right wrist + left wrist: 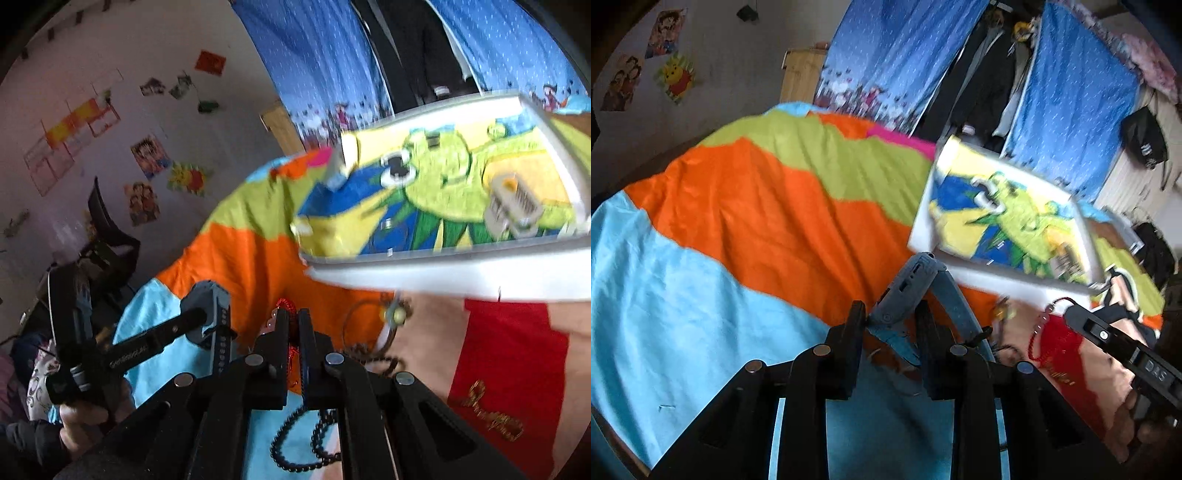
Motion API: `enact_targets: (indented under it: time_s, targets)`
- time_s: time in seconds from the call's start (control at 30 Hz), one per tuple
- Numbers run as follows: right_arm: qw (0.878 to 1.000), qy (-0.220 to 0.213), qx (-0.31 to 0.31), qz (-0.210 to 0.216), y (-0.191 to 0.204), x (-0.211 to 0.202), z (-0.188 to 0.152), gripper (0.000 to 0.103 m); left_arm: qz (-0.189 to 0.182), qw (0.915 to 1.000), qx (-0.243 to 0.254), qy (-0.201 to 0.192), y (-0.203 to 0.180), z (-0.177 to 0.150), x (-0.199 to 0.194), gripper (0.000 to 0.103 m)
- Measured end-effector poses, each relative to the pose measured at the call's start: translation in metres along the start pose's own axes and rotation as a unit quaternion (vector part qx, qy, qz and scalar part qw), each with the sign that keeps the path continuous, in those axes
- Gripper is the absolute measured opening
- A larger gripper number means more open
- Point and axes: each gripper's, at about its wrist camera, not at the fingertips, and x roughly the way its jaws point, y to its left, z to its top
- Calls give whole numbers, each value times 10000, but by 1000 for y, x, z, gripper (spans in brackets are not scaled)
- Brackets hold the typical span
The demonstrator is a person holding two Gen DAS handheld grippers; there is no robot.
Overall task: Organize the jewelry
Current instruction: 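Lower the watch and bracelet into the white tray and open both tools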
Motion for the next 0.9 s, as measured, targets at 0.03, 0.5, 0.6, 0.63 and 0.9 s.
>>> enact_targets:
  time_s: [0.03,0.5,0.6,0.63,0.9]
  targets:
    - [9999,-106,-39,11,0,-4,5,5,-14,10000,28,-48,-4,4,-3,23]
    - [9925,-959,-86,-752,-66,4,89,5,-308,9994,118,118,-74,85,94,23]
    - [9919,-821,2,-968,-86,18,87,5,-148,9988,110,457,-77,94,135,23]
    - [9917,-748,14,-1044,-92,23,85,5,-90,9982,109,585,-77,96,147,23]
    - [9888,-241,-145,-1465,-108,50,70,5,76,9958,129,906,-71,86,179,22]
